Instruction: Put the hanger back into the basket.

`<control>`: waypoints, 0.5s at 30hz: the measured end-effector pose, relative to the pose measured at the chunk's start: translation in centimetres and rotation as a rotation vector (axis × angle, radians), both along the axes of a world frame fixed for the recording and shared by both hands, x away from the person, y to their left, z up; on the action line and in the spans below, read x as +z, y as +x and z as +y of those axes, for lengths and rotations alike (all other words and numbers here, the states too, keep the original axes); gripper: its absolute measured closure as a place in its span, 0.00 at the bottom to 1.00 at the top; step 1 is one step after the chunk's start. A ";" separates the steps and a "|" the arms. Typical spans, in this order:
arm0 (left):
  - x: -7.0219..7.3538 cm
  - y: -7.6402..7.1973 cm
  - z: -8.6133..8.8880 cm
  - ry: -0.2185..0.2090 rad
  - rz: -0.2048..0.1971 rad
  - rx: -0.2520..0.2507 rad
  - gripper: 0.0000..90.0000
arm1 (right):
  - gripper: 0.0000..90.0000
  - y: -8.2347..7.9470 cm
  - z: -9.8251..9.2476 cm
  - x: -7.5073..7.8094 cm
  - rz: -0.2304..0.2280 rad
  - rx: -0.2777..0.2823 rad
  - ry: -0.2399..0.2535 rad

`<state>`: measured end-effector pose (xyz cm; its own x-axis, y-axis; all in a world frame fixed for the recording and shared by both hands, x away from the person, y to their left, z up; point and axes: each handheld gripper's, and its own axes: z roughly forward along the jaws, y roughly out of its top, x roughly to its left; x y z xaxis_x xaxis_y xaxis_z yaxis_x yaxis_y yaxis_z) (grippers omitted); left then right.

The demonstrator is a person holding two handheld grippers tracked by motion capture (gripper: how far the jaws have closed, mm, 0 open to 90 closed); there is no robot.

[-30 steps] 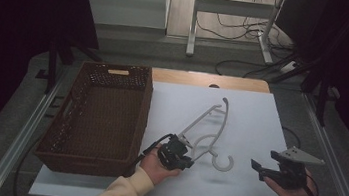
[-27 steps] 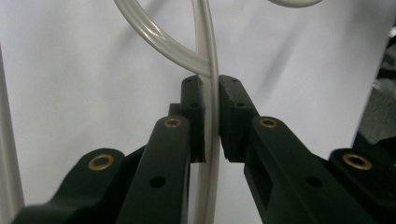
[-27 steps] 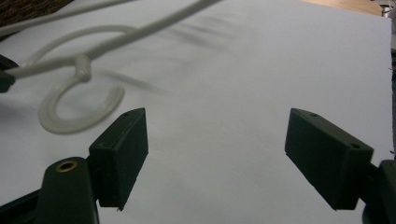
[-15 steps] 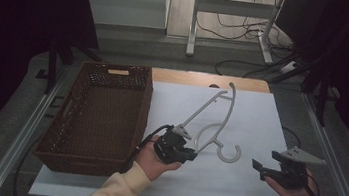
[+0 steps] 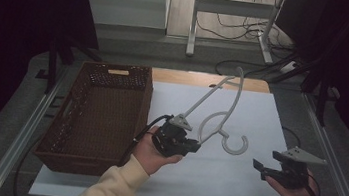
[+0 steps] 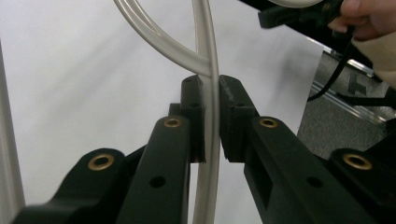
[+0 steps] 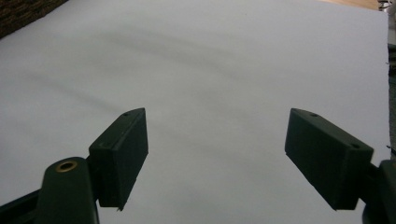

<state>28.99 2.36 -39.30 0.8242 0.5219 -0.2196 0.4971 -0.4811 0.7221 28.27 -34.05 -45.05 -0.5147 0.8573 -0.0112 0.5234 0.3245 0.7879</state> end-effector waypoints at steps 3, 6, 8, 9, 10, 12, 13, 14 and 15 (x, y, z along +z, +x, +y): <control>0.6 0.0 0.4 -0.013 -0.009 0.008 0.90 | 0.24 0.0 0.0 0.0 0.000 0.000 -0.001; 1.3 0.0 0.9 -0.020 -0.021 0.012 0.90 | 0.24 0.0 0.1 0.0 0.001 0.001 -0.004; 1.7 0.1 1.1 -0.031 -0.027 0.020 0.90 | 0.24 0.1 0.1 -0.1 0.002 0.004 -0.005; 1.9 0.1 1.3 -0.037 -0.031 0.023 0.90 | 0.24 0.1 0.1 -0.1 0.001 0.004 -0.006; 2.1 0.1 1.4 -0.040 -0.033 0.025 0.90 | 0.24 0.1 0.1 -0.2 0.006 0.004 -0.005; 2.3 0.2 1.5 -0.040 -0.037 0.026 0.90 | 0.24 0.1 0.1 -0.2 0.006 0.004 -0.005; 2.8 0.3 1.7 -0.044 -0.044 0.028 0.90 | 0.24 0.1 0.2 -0.3 0.011 0.004 -0.003; 2.8 0.3 1.7 -0.044 -0.044 0.028 0.90 | 0.24 0.1 0.2 -0.3 0.015 0.005 -0.003; 3.0 0.3 1.9 -0.046 -0.050 0.032 0.90 | 0.24 0.1 0.3 -0.3 0.018 0.008 -0.003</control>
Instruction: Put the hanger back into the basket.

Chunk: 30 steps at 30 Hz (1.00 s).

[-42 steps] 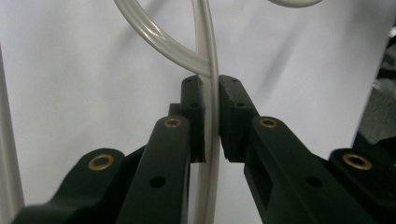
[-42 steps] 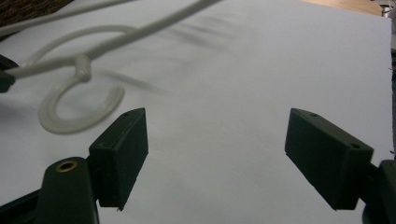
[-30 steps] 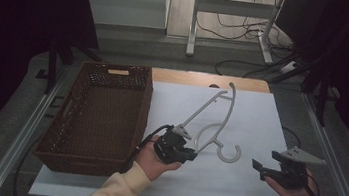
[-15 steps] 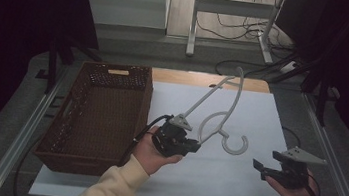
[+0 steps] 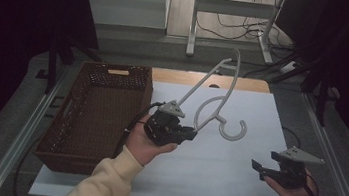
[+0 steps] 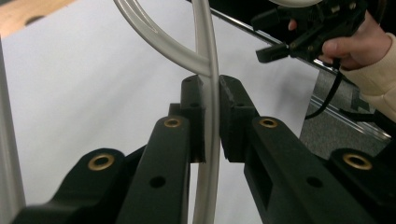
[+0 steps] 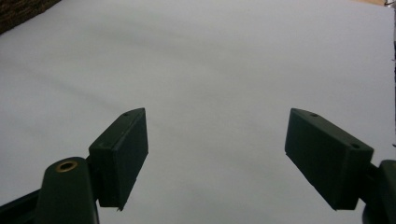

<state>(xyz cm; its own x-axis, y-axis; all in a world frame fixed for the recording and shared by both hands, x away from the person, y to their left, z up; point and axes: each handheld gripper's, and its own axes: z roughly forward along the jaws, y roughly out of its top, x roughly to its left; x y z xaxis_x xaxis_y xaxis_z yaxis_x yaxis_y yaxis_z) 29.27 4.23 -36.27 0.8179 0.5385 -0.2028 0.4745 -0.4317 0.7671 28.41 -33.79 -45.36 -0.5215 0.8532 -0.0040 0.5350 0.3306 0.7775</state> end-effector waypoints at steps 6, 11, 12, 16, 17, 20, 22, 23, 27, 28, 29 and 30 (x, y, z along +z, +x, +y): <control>1.1 0.4 1.0 -0.016 -0.011 0.003 0.90 | 0.24 0.1 0.2 -0.3 0.007 0.011 -0.007; 1.7 0.6 1.3 -0.018 -0.020 0.011 0.90 | 0.24 0.4 0.4 -0.7 0.027 0.022 -0.013; 1.9 0.7 1.5 -0.019 -0.024 0.017 0.90 | 0.24 0.4 0.4 -0.7 0.028 0.022 -0.013; 2.3 0.9 1.9 -0.018 -0.027 0.024 0.90 | 0.24 0.4 0.3 -0.7 0.030 0.024 -0.014; 2.3 0.9 1.9 -0.018 -0.027 0.024 0.90 | 0.24 0.4 0.3 -0.7 0.030 0.024 -0.014; 2.6 1.0 2.5 -0.017 -0.037 0.033 0.90 | 0.24 0.4 0.3 -0.8 0.028 0.027 -0.017; 2.9 1.0 2.8 -0.020 -0.040 0.037 0.90 | 0.24 0.4 0.3 -0.7 0.029 0.026 -0.021; 3.0 1.0 3.0 -0.019 -0.042 0.039 0.90 | 0.24 0.4 0.3 -0.7 0.029 0.026 -0.021; 3.6 1.0 3.6 -0.020 -0.056 0.051 0.90 | 0.24 0.4 0.4 -0.7 0.027 0.027 -0.022; 3.8 1.0 3.9 -0.020 -0.059 0.054 0.90 | 0.24 0.4 0.4 -0.6 0.023 0.028 -0.022; 3.8 1.0 3.9 -0.020 -0.059 0.054 0.90 | 0.24 0.4 0.4 -0.6 0.021 0.028 -0.023; 3.9 1.0 4.1 -0.020 -0.060 0.057 0.90 | 0.24 0.4 0.4 -0.6 0.021 0.028 -0.023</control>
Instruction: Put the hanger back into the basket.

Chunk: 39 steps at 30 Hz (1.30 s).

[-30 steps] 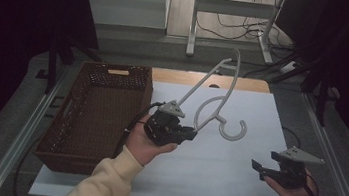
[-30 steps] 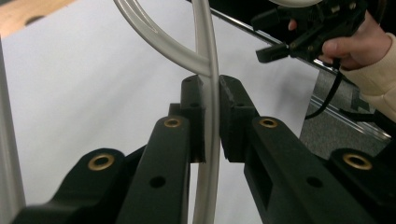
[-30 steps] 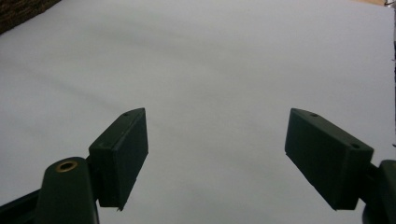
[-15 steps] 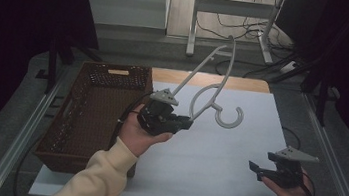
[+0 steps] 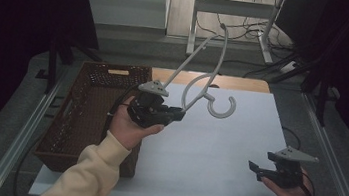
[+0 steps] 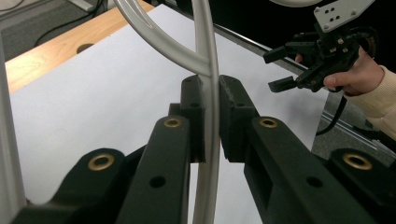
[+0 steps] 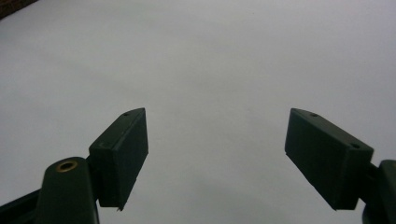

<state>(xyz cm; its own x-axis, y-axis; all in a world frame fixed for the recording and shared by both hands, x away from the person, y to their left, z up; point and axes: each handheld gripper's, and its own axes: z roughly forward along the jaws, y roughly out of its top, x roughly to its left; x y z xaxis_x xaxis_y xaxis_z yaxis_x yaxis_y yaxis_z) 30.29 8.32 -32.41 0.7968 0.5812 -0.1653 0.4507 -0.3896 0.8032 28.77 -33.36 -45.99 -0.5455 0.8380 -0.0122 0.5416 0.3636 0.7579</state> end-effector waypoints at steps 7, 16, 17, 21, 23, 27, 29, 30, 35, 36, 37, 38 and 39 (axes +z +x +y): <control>0.0 0.0 1.1 0.009 -0.005 0.020 0.90 | 0.24 0.0 0.0 -0.1 0.010 0.004 -0.002; -0.3 0.2 2.8 0.019 -0.001 0.049 0.90 | 0.24 0.1 0.0 -0.1 0.010 0.001 -0.004; -0.3 0.3 3.0 0.022 -0.001 0.053 0.90 | 0.24 0.1 0.0 -0.1 0.010 0.001 -0.004; -0.5 0.4 3.9 0.023 0.004 0.070 0.90 | 0.24 0.1 0.0 -0.1 0.011 0.001 -0.006; -0.6 0.4 4.4 0.026 0.006 0.077 0.90 | 0.24 0.1 0.0 -0.2 0.012 0.000 -0.006; -0.9 0.4 5.3 0.037 0.008 0.092 0.90 | 0.24 0.1 0.0 -0.2 0.011 -0.003 -0.006; -1.1 0.4 6.0 0.043 0.010 0.104 0.90 | 0.24 0.1 -0.1 -0.2 0.010 -0.003 -0.007; -1.2 0.4 6.3 0.046 0.011 0.109 0.90 | 0.24 0.1 -0.1 -0.2 0.011 -0.003 -0.006; -1.6 0.4 7.9 0.063 0.022 0.132 0.90 | 0.24 0.1 0.0 -0.2 0.014 -0.004 -0.007; -1.7 0.4 8.2 0.067 0.024 0.136 0.90 | 0.24 0.1 0.0 -0.2 0.014 -0.005 -0.007; -1.8 0.4 8.5 0.071 0.026 0.142 0.90 | 0.24 0.1 0.0 -0.2 0.014 -0.005 -0.006; -2.0 0.3 8.9 0.074 0.027 0.148 0.90 | 0.24 0.1 0.0 -0.2 0.013 -0.005 -0.008; -2.1 0.3 9.2 0.077 0.028 0.154 0.90 | 0.24 0.1 0.0 -0.3 0.014 -0.006 -0.007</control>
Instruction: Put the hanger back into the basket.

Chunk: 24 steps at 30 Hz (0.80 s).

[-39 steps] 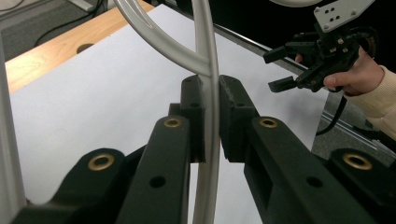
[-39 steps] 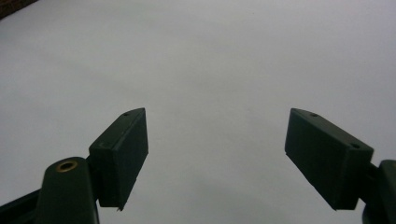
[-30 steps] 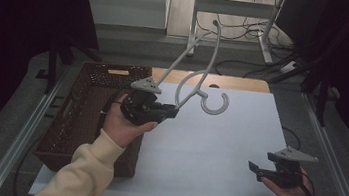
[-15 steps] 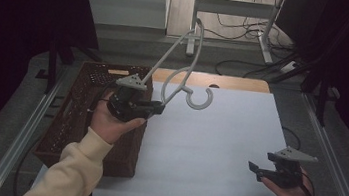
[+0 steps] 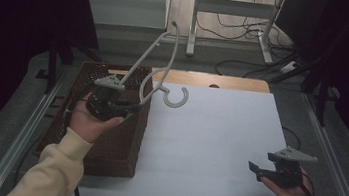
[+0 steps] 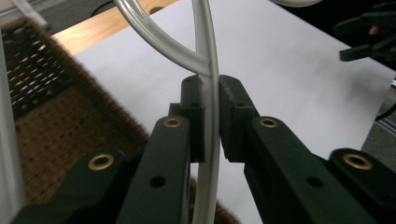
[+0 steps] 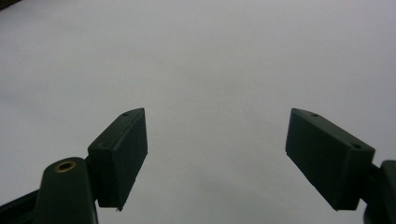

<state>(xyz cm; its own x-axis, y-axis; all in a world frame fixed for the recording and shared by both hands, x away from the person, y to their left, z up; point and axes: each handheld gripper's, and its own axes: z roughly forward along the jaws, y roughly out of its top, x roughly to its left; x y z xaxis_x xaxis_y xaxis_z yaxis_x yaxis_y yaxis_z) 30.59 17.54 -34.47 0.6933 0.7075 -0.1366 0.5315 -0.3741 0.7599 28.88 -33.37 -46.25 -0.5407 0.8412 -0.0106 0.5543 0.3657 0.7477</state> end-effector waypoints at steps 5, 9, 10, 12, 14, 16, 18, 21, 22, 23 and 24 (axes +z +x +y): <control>-0.7 -0.2 1.6 0.008 0.012 0.024 0.90 | 0.24 0.0 0.0 0.0 0.002 -0.002 -0.002; -1.4 -0.4 2.5 0.015 0.021 0.038 0.90 | 0.24 0.0 0.0 0.0 0.000 -0.002 -0.004; -1.5 -0.4 2.7 0.017 0.024 0.039 0.90 | 0.24 0.0 0.0 0.0 0.000 -0.002 -0.004; -1.8 -0.5 3.0 0.020 0.030 0.042 0.90 | 0.24 0.0 0.0 0.0 0.000 -0.001 -0.006; -2.0 -0.6 3.4 0.018 0.037 0.041 0.90 | 0.24 0.0 0.1 -0.1 0.002 -0.001 -0.007; -2.1 -0.7 3.7 0.023 0.040 0.044 0.90 | 0.24 0.0 0.0 0.0 0.002 -0.002 -0.005; -2.4 -0.9 4.0 0.024 0.045 0.046 0.90 | 0.24 0.0 0.0 0.0 0.000 -0.004 -0.004; -2.9 -1.0 4.5 0.031 0.053 0.050 0.90 | 0.24 0.0 0.0 0.0 0.000 -0.005 -0.005; -3.1 -1.1 4.6 0.032 0.057 0.048 0.90 | 0.24 0.0 0.0 0.0 0.001 -0.004 -0.005; -3.3 -1.2 4.8 0.032 0.059 0.046 0.90 | 0.24 0.0 0.0 0.0 0.001 -0.004 -0.006; -3.5 -1.3 5.0 0.035 0.062 0.044 0.90 | 0.24 0.0 0.0 0.0 0.001 -0.004 -0.006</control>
